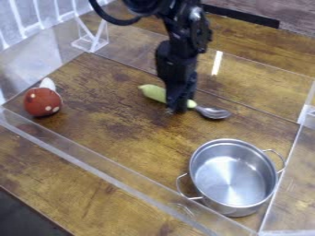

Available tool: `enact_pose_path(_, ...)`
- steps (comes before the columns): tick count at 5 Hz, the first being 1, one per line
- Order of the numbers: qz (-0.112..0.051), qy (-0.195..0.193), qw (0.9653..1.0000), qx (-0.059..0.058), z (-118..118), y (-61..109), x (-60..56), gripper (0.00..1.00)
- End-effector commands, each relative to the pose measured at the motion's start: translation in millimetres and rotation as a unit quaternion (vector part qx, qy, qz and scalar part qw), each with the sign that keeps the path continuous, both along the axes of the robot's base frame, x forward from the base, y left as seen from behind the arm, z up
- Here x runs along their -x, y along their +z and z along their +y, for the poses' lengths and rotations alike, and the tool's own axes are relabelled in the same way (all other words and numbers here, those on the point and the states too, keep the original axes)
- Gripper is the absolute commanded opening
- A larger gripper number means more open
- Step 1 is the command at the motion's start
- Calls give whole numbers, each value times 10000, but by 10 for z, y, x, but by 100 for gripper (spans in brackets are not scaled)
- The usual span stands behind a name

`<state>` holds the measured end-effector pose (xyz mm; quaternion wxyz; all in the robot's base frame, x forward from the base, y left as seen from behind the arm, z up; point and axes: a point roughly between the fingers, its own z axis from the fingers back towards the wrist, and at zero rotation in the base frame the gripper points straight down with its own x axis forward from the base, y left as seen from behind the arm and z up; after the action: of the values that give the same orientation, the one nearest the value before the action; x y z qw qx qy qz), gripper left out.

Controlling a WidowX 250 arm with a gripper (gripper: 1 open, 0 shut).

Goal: Move the green spoon to the left

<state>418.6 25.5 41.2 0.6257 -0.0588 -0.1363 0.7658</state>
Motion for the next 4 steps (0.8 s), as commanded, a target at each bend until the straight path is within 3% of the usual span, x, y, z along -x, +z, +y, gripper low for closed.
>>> enact_pose_path(1, -447, 147, 9989, -58, 241, 663, -161, 0)
enact_pose_path(4, -563, 520, 9970, -88, 398, 1018, 279, 0)
